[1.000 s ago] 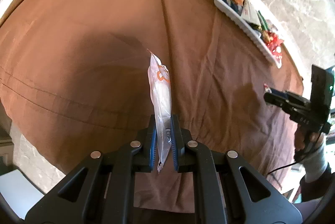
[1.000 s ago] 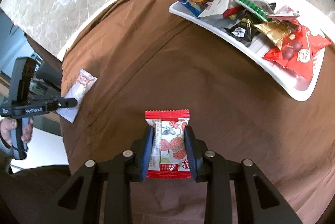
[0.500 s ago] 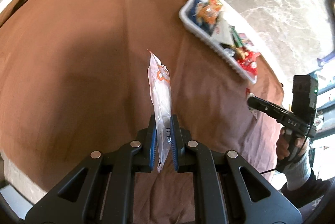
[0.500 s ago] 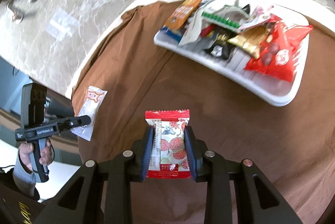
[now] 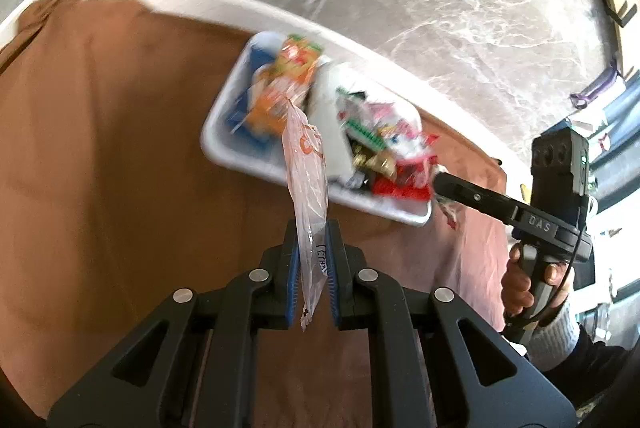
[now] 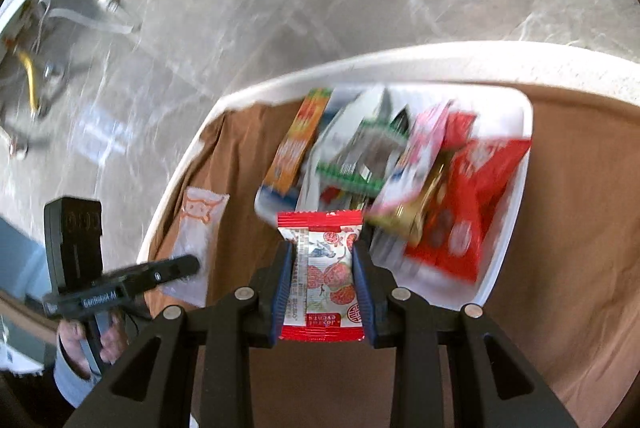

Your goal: Organize snacks

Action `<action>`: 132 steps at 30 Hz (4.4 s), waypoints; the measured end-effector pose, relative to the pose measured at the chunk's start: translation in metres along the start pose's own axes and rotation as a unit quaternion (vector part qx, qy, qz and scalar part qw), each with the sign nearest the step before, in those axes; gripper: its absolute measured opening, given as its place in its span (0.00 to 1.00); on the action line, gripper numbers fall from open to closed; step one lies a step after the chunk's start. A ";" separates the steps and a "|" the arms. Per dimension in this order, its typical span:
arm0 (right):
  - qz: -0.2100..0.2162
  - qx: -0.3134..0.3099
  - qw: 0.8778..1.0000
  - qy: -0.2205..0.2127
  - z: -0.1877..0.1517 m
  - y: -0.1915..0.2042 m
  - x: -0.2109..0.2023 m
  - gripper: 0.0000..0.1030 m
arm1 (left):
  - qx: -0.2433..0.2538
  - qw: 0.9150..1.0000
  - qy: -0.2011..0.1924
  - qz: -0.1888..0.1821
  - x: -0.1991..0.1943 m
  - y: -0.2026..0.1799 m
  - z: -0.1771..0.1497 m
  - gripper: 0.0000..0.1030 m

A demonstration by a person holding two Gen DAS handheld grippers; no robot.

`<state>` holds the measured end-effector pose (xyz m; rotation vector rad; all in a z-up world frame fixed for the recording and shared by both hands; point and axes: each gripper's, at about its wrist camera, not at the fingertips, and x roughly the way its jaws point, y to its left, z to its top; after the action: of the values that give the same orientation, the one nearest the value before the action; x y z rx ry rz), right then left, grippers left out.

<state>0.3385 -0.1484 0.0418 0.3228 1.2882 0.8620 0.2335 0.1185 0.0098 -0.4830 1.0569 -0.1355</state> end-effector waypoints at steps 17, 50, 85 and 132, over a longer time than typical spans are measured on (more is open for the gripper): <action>-0.031 0.059 0.997 -0.041 0.057 -0.024 0.043 0.31 | 0.081 0.996 0.026 -0.009 0.091 -0.028 0.098 0.10; -0.195 -0.077 0.968 -0.141 -0.008 0.054 -0.026 0.65 | 0.189 0.971 -0.078 0.126 0.029 -0.089 0.059 0.59; -0.270 -0.062 0.932 -0.233 -0.134 0.104 -0.127 0.87 | 0.274 0.935 -0.157 0.164 -0.093 -0.162 -0.045 0.68; -0.271 -0.049 0.916 -0.290 -0.191 0.103 -0.202 0.87 | 0.342 0.880 -0.260 0.204 -0.141 -0.232 -0.126 0.82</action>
<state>0.1168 -0.2720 0.1956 0.1107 0.7118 0.3087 0.0831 -0.0802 0.1761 0.3448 0.5002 0.0059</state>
